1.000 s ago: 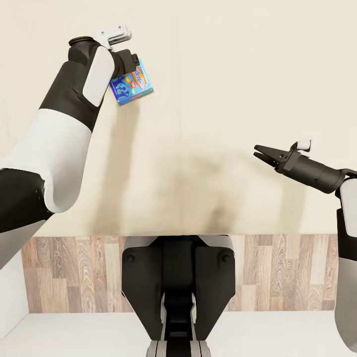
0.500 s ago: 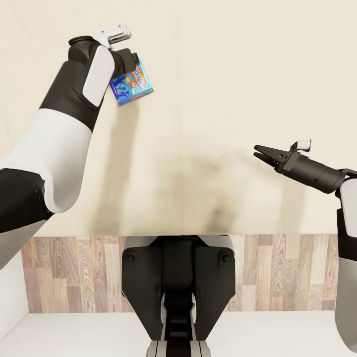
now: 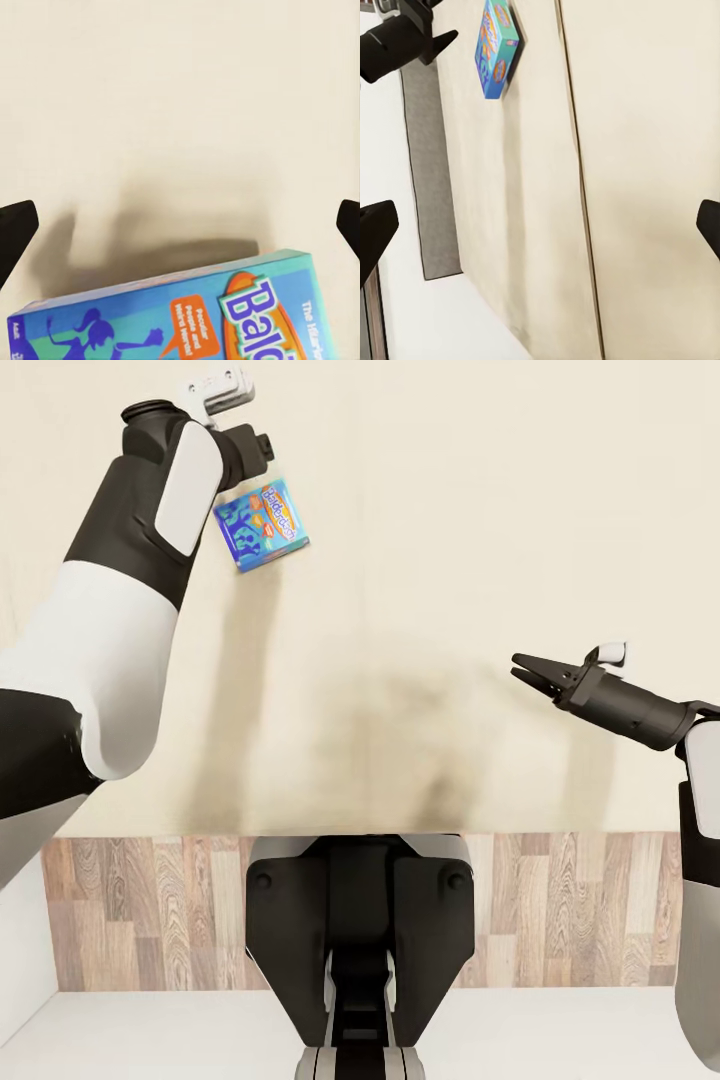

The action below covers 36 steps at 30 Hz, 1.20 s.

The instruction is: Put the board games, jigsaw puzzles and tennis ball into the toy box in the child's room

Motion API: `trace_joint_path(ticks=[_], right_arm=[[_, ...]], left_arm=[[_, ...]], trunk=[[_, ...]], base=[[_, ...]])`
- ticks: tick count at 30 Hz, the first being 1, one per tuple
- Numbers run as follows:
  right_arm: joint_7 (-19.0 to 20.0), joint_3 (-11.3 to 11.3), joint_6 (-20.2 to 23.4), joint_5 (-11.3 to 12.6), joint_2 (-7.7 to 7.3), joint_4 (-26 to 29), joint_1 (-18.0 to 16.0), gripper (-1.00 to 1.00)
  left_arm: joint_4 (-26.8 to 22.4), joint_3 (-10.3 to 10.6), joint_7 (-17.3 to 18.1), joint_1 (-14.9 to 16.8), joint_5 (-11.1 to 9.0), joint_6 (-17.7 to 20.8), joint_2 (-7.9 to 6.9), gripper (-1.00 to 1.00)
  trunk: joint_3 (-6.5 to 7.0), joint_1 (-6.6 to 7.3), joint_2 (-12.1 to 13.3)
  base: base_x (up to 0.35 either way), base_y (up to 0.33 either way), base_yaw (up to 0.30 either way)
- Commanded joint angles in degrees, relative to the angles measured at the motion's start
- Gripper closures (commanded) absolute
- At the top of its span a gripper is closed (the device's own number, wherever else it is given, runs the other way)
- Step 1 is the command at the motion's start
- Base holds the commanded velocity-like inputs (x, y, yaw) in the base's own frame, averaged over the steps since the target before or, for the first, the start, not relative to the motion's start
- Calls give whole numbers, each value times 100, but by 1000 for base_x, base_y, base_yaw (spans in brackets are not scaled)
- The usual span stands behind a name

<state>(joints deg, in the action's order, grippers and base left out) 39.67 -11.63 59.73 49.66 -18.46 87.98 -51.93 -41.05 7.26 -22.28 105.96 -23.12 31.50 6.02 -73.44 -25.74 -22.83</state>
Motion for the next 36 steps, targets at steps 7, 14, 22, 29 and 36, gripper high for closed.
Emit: trace_joint_path(ticks=[7,14,22,29,36], right_arm=[[33,-11,27,-27,0,0,-2,-100],[32,0,27,-27,0,0,-2,-100],[36,-5,27,-27,0,0,-1,-100],[40,-6,27,-23,-2,0,-1,-100],[48,-11,27,-26,-1,6,47,-100]], left_arm=[[-8,24,-49,11,-61,6,-4,-100],[8,27,-49,12,-61,-36,2,-100],[17,28,-49,12,-61,-76,-1,-100],[18,28,-49,14,-61,-85,-4,-100],[32,29,-49,12,-64,-193,4,-100]], trunk=[[-5,-4,-9],[-5,-4,-9],[-17,-4,-9],[-51,-4,-9],[-92,-4,-9]], base=[[0,0,0],[0,0,0],[0,0,0],[0,0,0],[0,0,0]])
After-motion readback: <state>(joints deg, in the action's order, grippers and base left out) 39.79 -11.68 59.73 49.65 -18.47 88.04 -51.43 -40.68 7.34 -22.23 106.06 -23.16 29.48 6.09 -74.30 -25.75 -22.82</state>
